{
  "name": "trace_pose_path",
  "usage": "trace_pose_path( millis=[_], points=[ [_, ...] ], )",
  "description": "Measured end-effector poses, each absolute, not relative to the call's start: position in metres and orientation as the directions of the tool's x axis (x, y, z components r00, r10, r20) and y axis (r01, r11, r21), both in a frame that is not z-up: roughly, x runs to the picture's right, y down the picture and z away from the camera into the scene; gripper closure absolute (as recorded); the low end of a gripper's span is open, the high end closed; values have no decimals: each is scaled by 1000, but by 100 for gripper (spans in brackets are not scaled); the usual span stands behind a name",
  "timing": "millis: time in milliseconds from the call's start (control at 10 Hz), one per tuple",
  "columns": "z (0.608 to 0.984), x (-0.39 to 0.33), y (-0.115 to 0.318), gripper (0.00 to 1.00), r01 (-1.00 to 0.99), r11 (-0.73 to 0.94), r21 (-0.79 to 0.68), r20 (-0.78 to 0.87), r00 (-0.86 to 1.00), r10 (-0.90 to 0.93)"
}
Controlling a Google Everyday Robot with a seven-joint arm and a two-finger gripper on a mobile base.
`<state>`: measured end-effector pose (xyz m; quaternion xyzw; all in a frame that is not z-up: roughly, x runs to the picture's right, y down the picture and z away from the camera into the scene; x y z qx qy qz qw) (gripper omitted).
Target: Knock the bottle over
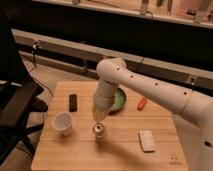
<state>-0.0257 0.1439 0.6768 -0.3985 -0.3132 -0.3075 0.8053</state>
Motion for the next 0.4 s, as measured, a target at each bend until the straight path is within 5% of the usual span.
trace_pose_path(
  millis=[400],
  points=[
    [686,-25,132,100,705,524,-477,719,656,-229]
  ],
)
